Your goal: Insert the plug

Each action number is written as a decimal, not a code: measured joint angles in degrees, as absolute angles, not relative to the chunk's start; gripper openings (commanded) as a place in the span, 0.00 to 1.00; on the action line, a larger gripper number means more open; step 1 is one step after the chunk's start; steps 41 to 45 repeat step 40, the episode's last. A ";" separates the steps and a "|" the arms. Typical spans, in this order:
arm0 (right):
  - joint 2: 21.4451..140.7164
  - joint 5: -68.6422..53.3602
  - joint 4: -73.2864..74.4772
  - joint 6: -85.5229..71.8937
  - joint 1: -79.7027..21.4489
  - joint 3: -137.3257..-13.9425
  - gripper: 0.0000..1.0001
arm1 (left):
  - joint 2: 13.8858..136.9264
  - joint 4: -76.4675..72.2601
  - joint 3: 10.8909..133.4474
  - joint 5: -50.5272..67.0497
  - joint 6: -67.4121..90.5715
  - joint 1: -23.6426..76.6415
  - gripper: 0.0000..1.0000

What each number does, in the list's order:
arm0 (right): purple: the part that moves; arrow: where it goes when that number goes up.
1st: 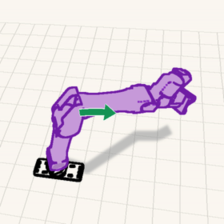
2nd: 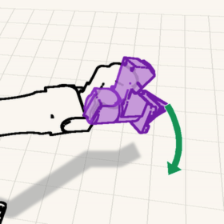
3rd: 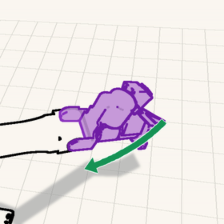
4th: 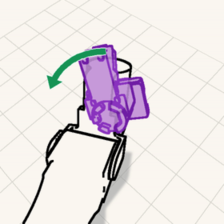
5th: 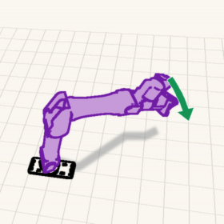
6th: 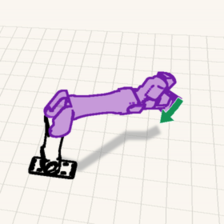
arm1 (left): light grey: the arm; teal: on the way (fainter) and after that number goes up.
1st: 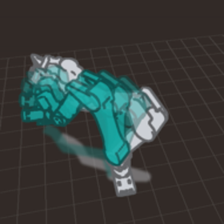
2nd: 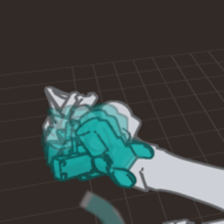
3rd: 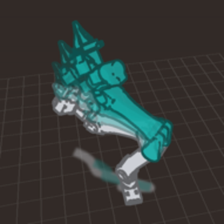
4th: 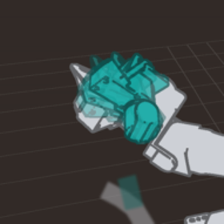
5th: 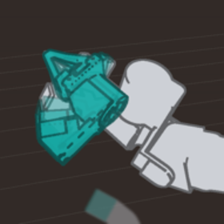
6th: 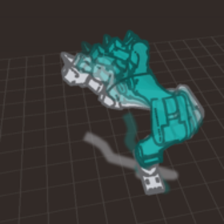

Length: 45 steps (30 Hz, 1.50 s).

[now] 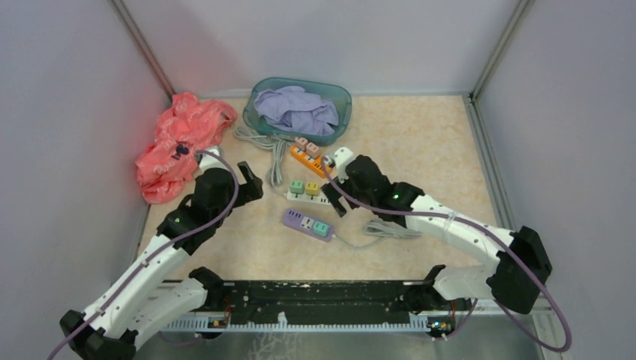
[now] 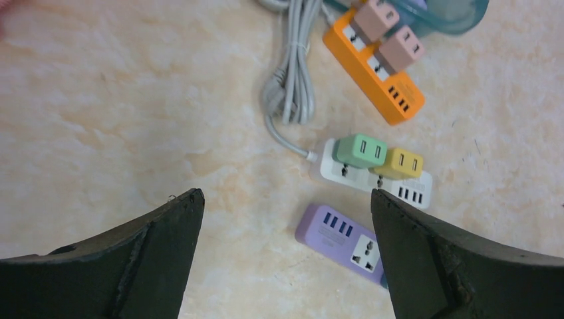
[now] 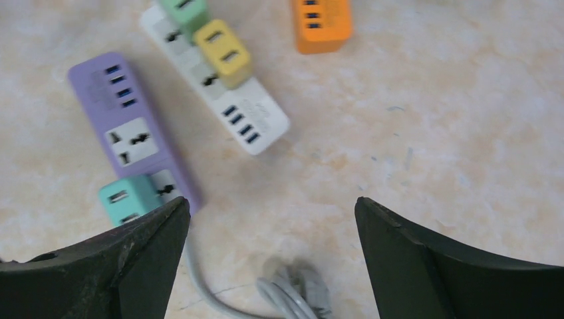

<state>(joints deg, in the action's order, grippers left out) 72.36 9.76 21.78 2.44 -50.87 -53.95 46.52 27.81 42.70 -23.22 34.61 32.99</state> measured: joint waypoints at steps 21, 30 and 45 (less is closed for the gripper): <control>33.98 38.35 7.31 -5.10 -38.33 -33.61 0.99 | 16.05 23.68 42.76 -48.62 19.75 32.97 1.00; 30.02 42.19 1.54 -3.84 -38.33 -30.37 0.99 | 12.97 20.93 39.09 -49.41 17.87 32.97 1.00; 30.17 42.46 -0.67 -2.94 -38.33 -29.87 0.99 | 13.08 20.12 38.92 -49.36 16.80 32.95 1.00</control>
